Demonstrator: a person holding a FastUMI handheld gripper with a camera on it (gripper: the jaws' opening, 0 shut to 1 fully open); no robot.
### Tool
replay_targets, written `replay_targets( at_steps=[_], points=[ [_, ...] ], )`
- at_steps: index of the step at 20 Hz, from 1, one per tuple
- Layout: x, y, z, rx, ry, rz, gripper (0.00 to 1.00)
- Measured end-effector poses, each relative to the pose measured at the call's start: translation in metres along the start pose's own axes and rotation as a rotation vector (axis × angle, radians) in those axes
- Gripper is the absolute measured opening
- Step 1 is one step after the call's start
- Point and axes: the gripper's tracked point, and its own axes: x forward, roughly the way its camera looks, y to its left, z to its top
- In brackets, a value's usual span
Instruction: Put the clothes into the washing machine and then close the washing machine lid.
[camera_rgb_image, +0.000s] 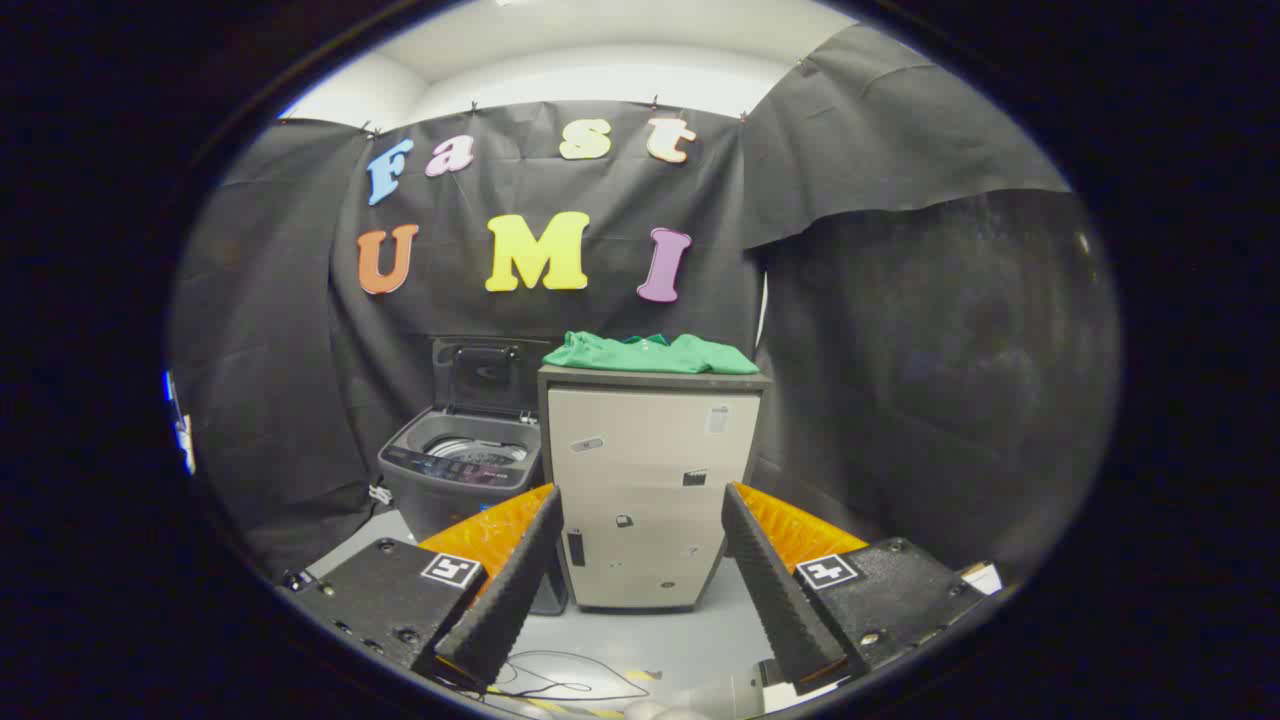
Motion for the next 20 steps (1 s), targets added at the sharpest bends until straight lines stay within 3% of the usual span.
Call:
replay_targets(
  at_steps=[12, 20],
  points=[
    [0.017, -0.003, 0.007, 0.017, 0.021, -0.001, 1.00],
    [0.034, -0.003, 0.045, 0.028, 0.002, -0.041, 1.00]
  ],
)
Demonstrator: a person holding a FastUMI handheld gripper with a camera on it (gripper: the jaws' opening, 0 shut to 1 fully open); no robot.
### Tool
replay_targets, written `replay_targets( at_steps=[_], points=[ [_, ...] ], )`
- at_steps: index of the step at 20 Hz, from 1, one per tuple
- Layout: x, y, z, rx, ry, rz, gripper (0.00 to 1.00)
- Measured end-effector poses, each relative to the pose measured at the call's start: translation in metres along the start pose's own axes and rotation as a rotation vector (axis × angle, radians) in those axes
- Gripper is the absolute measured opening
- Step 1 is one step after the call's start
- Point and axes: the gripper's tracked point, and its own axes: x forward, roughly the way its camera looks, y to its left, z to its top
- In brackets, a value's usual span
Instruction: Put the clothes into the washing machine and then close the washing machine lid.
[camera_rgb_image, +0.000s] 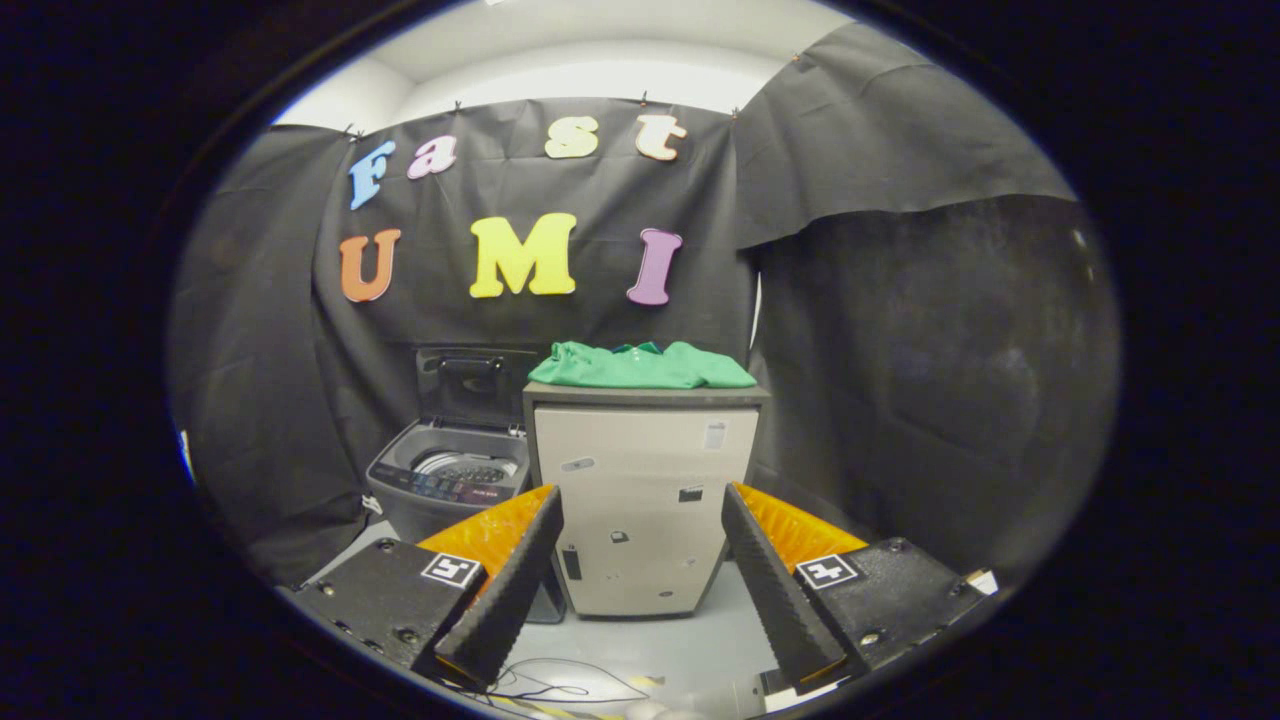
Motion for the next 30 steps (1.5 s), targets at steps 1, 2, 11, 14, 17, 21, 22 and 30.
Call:
replay_targets(
  at_steps=[1, 2, 11, 14, 17, 21, 22, 30],
  points=[
    [0.004, -0.002, 0.009, 0.006, -0.001, -0.010, 1.00],
    [0.007, -0.003, 0.017, 0.012, -0.006, -0.016, 1.00],
    [0.078, -0.015, 0.118, 0.037, -0.026, -0.035, 1.00],
    [0.121, -0.015, 0.158, -0.003, -0.048, -0.030, 0.99],
    [0.172, -0.009, 0.187, 0.013, -0.035, 0.001, 1.00],
    [0.253, -0.003, 0.218, 0.021, 0.017, 0.032, 1.00],
    [0.272, -0.001, 0.223, 0.026, 0.029, 0.039, 1.00],
    [0.411, 0.019, 0.206, -0.047, 0.214, 0.075, 1.00]
  ],
)
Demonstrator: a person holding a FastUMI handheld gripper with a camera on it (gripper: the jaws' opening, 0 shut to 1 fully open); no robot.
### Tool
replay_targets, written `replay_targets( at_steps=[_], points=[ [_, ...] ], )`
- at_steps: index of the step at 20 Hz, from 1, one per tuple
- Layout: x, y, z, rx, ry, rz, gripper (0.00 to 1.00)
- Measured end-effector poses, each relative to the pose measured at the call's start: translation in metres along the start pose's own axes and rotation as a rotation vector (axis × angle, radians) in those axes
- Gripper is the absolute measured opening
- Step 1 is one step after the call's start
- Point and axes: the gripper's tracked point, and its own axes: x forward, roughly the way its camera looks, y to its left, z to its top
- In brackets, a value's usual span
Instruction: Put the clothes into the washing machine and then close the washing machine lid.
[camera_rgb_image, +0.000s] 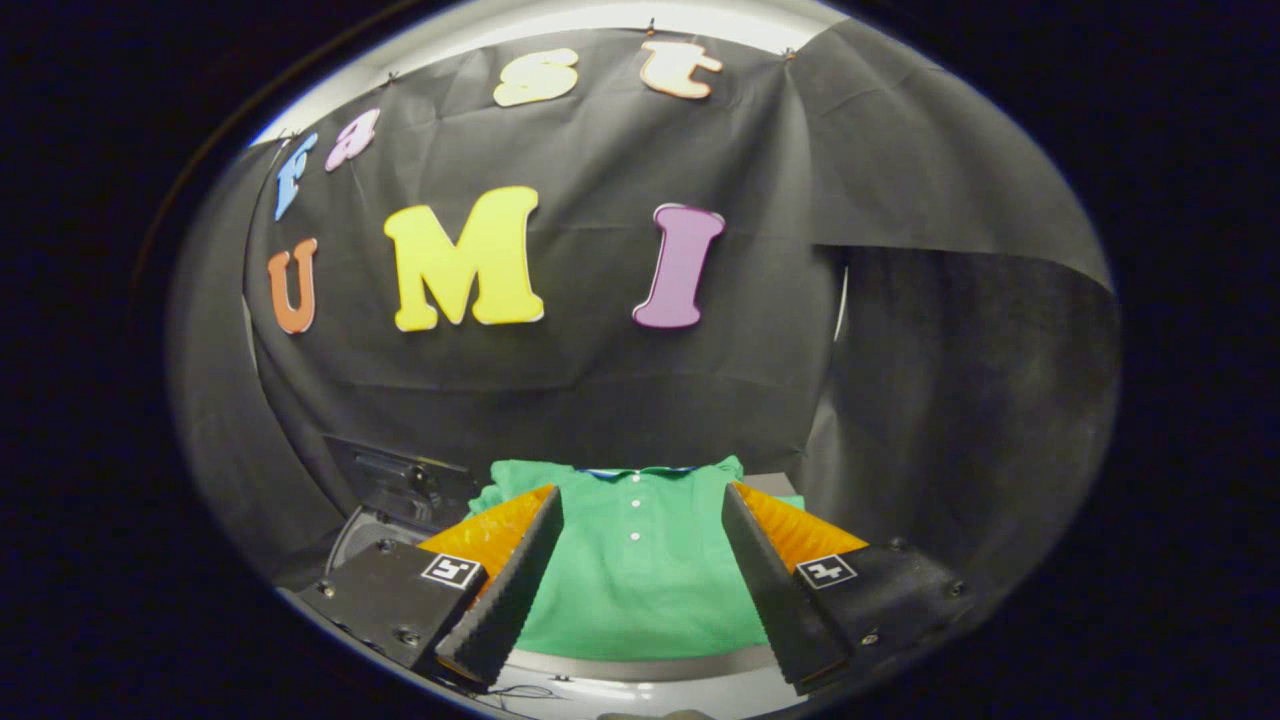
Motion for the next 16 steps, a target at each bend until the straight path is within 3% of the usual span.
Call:
replay_targets(
  at_steps=[7, 11, 16],
  points=[
    [0.093, 0.007, -0.065, -0.019, 0.257, 0.028, 1.00],
    [0.112, -0.001, -0.099, 0.003, 0.351, 0.034, 1.00],
    [0.114, 0.001, -0.098, -0.027, 0.364, 0.034, 0.98]
  ],
)
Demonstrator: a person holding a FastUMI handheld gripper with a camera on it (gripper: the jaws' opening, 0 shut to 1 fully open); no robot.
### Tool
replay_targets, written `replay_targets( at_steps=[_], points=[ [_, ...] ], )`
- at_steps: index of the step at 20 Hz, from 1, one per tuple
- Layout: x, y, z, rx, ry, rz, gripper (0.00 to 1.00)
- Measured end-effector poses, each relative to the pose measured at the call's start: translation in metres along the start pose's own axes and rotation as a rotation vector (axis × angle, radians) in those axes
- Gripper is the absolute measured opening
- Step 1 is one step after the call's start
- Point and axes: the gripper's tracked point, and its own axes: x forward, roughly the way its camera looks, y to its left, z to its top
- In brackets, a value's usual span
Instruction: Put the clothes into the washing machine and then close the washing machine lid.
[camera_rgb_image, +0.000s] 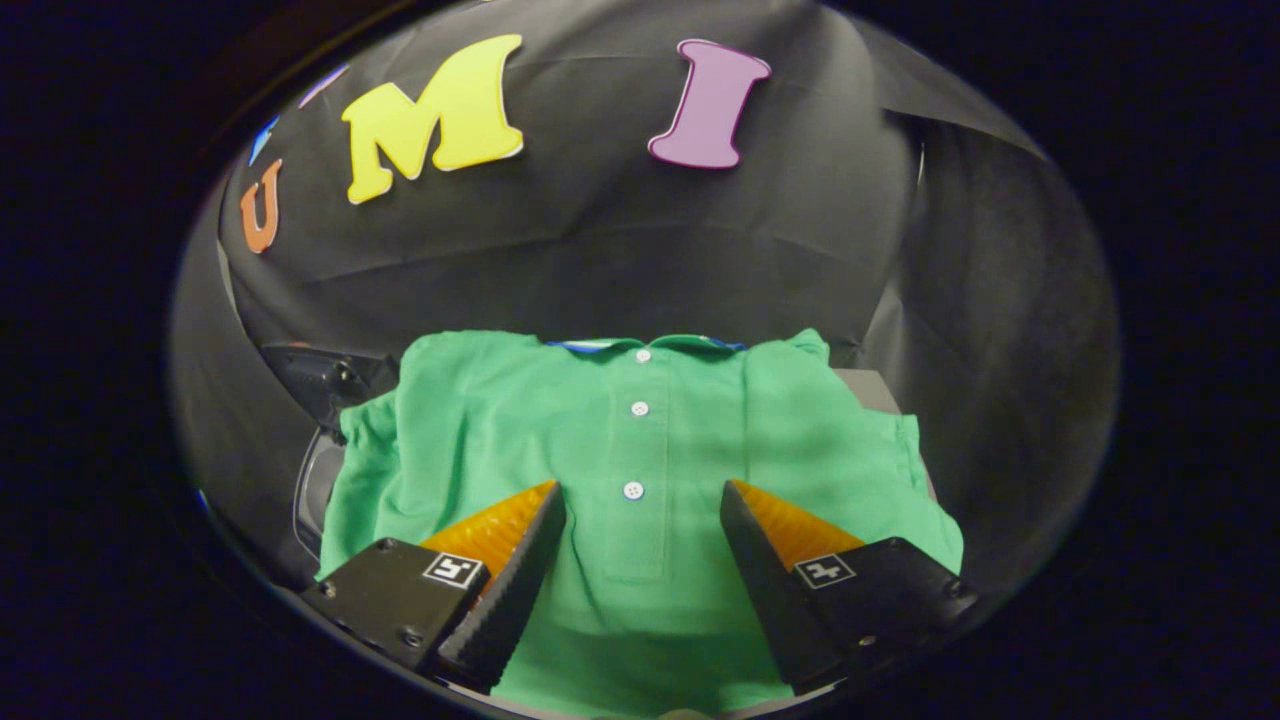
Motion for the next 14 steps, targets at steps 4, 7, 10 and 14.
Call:
replay_targets(
  at_steps=[4, 7, 10, 14],
  points=[
    [0.0000, 0.0079, 0.0015, -0.014, 0.012, 0.013, 0.88],
    [-0.0018, 0.0068, 0.0032, -0.024, 0.021, 0.004, 0.59],
    [0.0020, 0.0011, 0.0040, -0.028, 0.041, -0.016, 0.26],
    [0.0002, 0.0024, 0.0056, 0.041, 0.073, -0.016, 0.06]
  ],
)
